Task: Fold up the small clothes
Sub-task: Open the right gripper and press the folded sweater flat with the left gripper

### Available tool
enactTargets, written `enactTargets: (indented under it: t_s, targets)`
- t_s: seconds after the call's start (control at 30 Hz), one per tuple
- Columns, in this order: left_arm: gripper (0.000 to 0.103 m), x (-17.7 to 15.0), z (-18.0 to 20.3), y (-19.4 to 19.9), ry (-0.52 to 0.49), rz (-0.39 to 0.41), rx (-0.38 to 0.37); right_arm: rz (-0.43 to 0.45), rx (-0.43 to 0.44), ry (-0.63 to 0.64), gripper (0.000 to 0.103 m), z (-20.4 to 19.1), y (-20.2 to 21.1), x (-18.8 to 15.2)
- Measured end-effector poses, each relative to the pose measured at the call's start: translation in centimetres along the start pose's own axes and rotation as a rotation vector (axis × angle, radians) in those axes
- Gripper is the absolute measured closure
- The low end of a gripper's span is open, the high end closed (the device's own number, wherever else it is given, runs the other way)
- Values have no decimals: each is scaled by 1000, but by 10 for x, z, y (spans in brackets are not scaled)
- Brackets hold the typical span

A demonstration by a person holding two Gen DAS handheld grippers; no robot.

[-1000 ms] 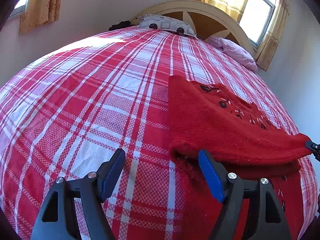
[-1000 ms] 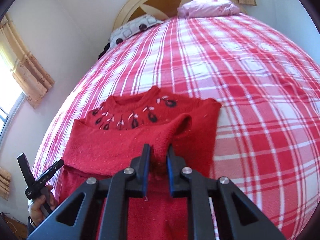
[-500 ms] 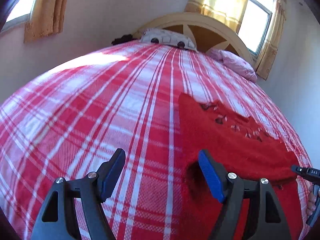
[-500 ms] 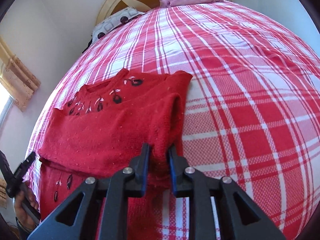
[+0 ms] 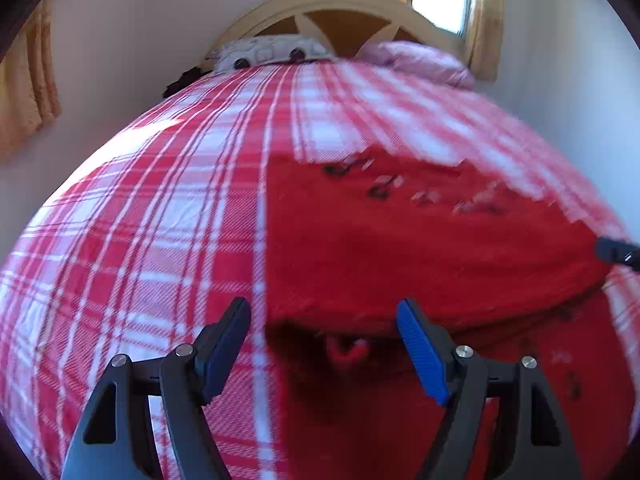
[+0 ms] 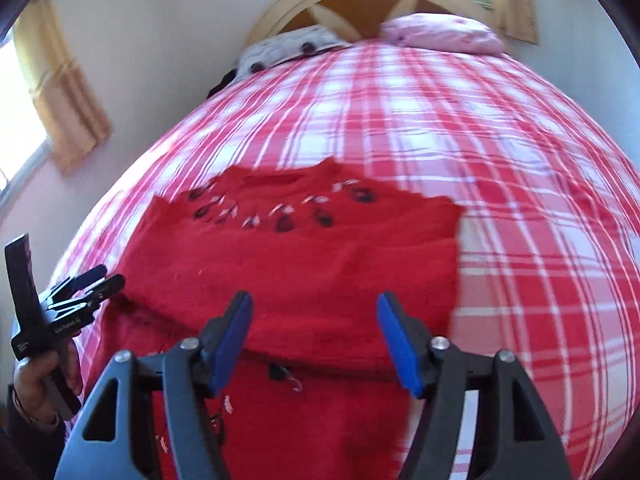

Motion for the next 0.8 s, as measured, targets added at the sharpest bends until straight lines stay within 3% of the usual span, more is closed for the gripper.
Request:
enactTargets:
  t_s: [0.07, 0.1, 0.13, 0.27, 0.37, 0.47, 0.57, 0.63, 0.73, 0.8]
  targets:
    - [21, -9, -13, -12, 23, -51, 24, -32, -3, 11, 35, -3, -15, -5]
    - [11, -11, -22, -11, 71, -46, 9, -60, 0, -4, 35, -1, -24, -8]
    - [7, -14, -34, -9, 119, -42, 11, -84, -2, -29, 35, 5, -32, -12]
    - [7, -17, -45, -2, 182, -16, -21, -97, -41, 15, 37, 9, -43, -24]
    - [7, -7, -42, 13, 199, 58, -59, -106, -88, 64, 37, 3, -39, -25]
    - [7, 6, -39, 22, 204, 112, -75, -119, -74, 55, 37, 6, -38, -26]
    - [7, 4, -44, 2, 166, 23, 21, -116, -43, 33, 37, 14, -33, -28]
    - [7, -6, -50, -11, 172, -39, 20, -106, -22, 13, 37, 16, -29, -28]
    - [7, -11, -57, -8, 227, -19, -19, -99, -3, -10, 37, 18, -28, -28]
    - [7, -11, -56, -2, 222, -11, 10, -85, -6, -12, 37, 18, -25, -27]
Point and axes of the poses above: each gripper's, at about its wrist camera, not at the fingertips, and y roughly against the way its jaws point, z to its right, x to its top, the point moved 6 cm from there along -y, roughly the way its jaws point, and after that the axes turned 7 degrees about -x, right-handed, at the moved point
